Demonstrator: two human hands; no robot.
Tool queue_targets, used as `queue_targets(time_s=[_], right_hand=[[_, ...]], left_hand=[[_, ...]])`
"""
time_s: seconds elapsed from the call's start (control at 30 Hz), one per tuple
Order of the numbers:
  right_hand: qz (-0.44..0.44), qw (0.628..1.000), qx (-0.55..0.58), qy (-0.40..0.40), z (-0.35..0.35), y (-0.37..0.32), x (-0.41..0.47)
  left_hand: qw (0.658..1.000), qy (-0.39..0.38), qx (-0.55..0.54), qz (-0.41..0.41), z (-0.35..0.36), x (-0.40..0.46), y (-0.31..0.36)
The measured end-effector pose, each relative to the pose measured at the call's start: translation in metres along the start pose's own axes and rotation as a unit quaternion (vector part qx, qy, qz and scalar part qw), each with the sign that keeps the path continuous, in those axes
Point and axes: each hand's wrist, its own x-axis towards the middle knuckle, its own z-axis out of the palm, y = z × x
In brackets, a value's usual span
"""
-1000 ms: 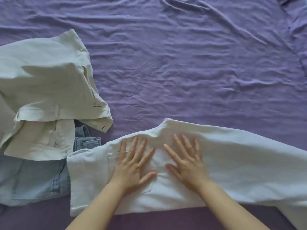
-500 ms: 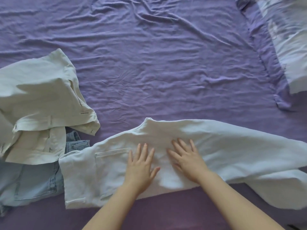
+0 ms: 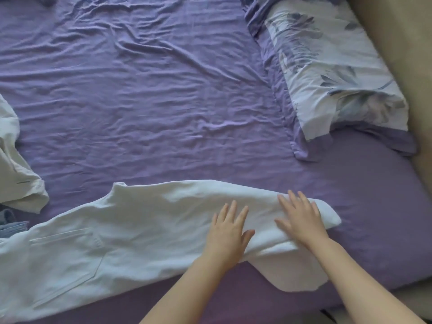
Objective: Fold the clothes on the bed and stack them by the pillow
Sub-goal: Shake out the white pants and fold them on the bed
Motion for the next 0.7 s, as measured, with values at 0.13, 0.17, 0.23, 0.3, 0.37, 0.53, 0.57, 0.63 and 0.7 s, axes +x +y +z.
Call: queue_targets(time_s=[0.13,0.17,0.23,0.3,0.37,0.53,0.57,0.63,0.7], right_hand=[[-0.001,0.996,0.090,-0.011,0.000,0.023,0.018],[-0.020,0.992,0.120,0.031,-0.002,0.023,0.020],[-0.048,0.971,0.193,0.136,-0.008,0.019,0.018],[-0.058,0.932,0.287,0.215,-0.017,0.013,0.013],[-0.079,0.878,0.413,0.227,-0.033,0.002,0.007],[-0.121,0.695,0.698,0.123,-0.076,-0.051,-0.004],[-0.119,0.667,0.727,0.114,-0.080,-0.062,-0.006],[-0.111,0.651,0.745,0.093,-0.082,-0.084,-0.009],[-0.116,0.694,0.707,0.076,-0.075,-0.103,-0.012]], left_hand=[[1.000,0.003,-0.010,-0.001,0.010,0.024,0.035],[1.000,0.011,-0.016,-0.002,0.010,0.028,0.039],[0.998,0.046,-0.042,-0.002,0.006,0.034,0.043],[0.991,0.095,-0.094,-0.009,-0.004,0.039,0.043],[0.977,0.135,-0.163,-0.015,-0.019,0.042,0.043],[0.909,0.150,-0.387,-0.036,-0.062,0.035,0.036],[0.893,0.163,-0.417,-0.036,-0.068,0.030,0.031],[0.860,0.186,-0.472,-0.051,-0.078,0.015,0.020],[0.828,0.205,-0.515,-0.081,-0.083,-0.002,0.004]])
